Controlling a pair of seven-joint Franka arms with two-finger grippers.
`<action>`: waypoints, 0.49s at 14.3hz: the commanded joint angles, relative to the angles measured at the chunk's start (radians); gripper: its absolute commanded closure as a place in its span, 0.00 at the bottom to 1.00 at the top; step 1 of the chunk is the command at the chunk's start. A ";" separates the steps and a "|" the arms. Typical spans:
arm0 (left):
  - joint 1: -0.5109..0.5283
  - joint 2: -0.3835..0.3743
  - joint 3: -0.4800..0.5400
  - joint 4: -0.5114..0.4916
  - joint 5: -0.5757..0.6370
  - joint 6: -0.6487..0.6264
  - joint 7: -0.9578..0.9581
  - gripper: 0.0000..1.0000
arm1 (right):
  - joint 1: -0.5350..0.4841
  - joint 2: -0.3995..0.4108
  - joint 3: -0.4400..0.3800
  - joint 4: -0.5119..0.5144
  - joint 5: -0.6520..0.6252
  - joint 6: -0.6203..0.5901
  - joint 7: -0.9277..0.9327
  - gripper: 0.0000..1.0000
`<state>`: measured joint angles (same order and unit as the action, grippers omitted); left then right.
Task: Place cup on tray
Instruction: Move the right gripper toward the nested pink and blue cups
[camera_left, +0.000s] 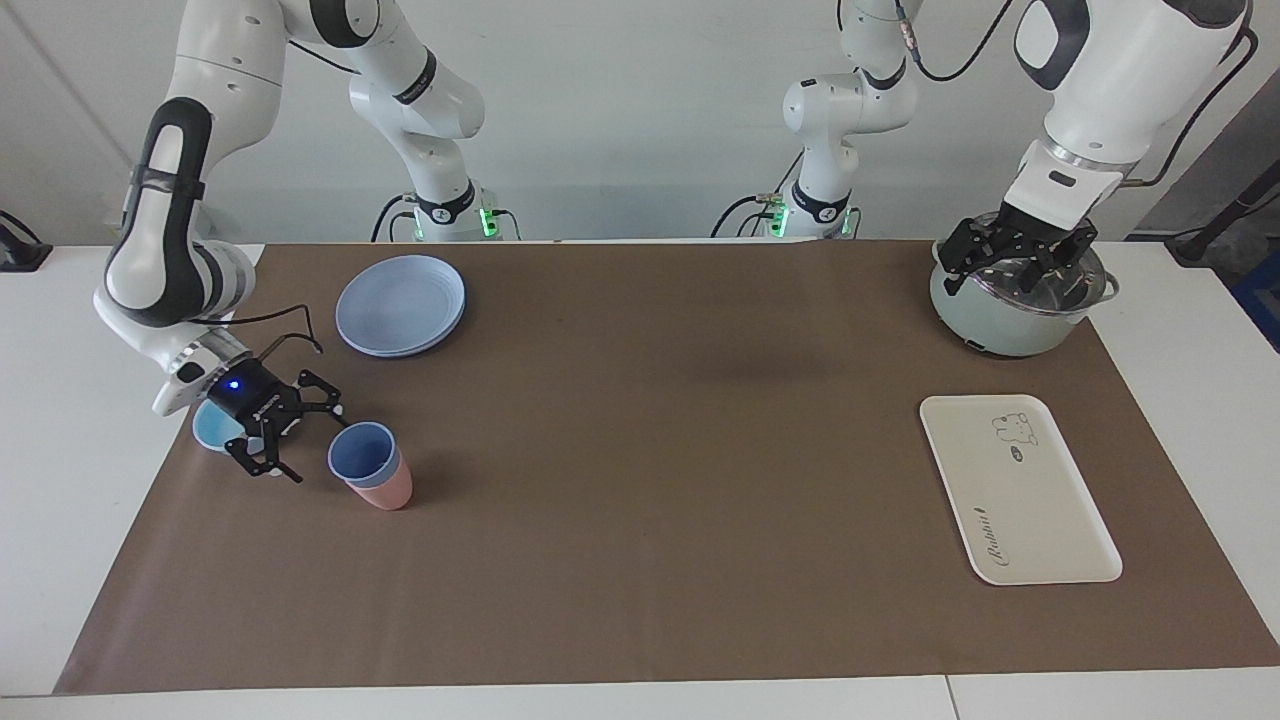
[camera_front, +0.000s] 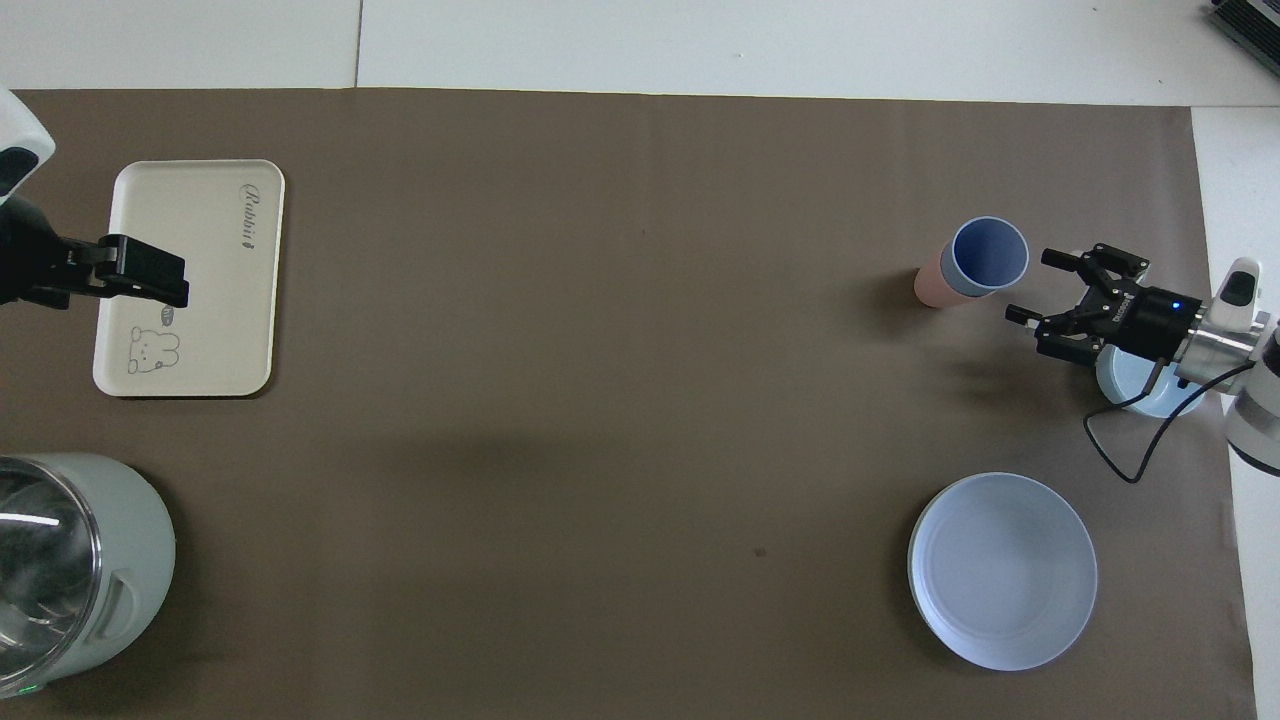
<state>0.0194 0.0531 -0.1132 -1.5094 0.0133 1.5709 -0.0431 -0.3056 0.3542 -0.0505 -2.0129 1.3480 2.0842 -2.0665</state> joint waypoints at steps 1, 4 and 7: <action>0.013 -0.030 -0.006 -0.031 0.008 -0.006 0.009 0.00 | 0.020 -0.004 0.001 -0.038 0.104 0.000 -0.108 0.00; 0.013 -0.030 -0.006 -0.031 0.008 -0.006 0.009 0.00 | 0.062 0.000 0.001 -0.043 0.177 0.025 -0.135 0.00; 0.013 -0.030 -0.006 -0.031 0.008 -0.006 0.009 0.00 | 0.081 0.000 0.003 -0.050 0.200 0.043 -0.158 0.00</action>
<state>0.0194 0.0531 -0.1132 -1.5094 0.0133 1.5709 -0.0431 -0.2364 0.3626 -0.0490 -2.0443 1.5101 2.1089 -2.1861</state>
